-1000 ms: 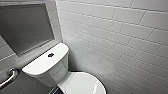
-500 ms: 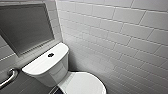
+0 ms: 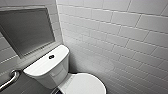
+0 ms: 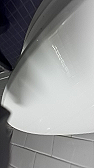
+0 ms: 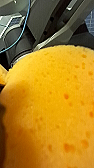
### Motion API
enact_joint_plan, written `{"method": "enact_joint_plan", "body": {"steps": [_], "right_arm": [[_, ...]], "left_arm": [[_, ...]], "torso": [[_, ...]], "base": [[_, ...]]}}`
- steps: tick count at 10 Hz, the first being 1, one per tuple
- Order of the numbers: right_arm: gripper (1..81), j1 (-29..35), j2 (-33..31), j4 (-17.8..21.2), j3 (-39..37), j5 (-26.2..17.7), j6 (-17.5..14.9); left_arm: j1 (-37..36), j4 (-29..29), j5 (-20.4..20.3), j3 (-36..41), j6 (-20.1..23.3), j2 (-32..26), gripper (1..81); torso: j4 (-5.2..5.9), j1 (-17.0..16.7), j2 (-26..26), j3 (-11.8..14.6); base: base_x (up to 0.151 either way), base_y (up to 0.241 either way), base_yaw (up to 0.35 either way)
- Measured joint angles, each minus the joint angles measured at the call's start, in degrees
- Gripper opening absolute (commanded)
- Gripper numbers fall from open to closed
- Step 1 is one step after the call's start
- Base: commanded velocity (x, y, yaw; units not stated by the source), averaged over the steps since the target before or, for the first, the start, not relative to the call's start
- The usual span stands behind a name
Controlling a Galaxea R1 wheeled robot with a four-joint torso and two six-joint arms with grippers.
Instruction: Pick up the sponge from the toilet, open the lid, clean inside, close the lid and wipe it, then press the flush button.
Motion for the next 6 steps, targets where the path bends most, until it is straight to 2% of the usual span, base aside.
{"method": "enact_joint_plan", "body": {"steps": [3, 6], "right_arm": [[1.0, 0.0, -0.4, 0.0, 0.5, 0.4, 0.0], [1.0, 0.0, -0.4, 0.0, 0.8, 0.4, 0.0]], "left_arm": [[-0.4, 0.0, -1.1, 1.7, -8.6, -1.6, 81.1], [-0.6, 0.0, -5.1, 8.0, -11.7, -5.3, 81.1]], "torso": [[0.0, 0.0, 0.0, 0.0], [0.0, 0.0, 0.0, 0.0]], "base": [[0.0, 0.0, 0.0], [0.0, 0.0, 0.0]]}}
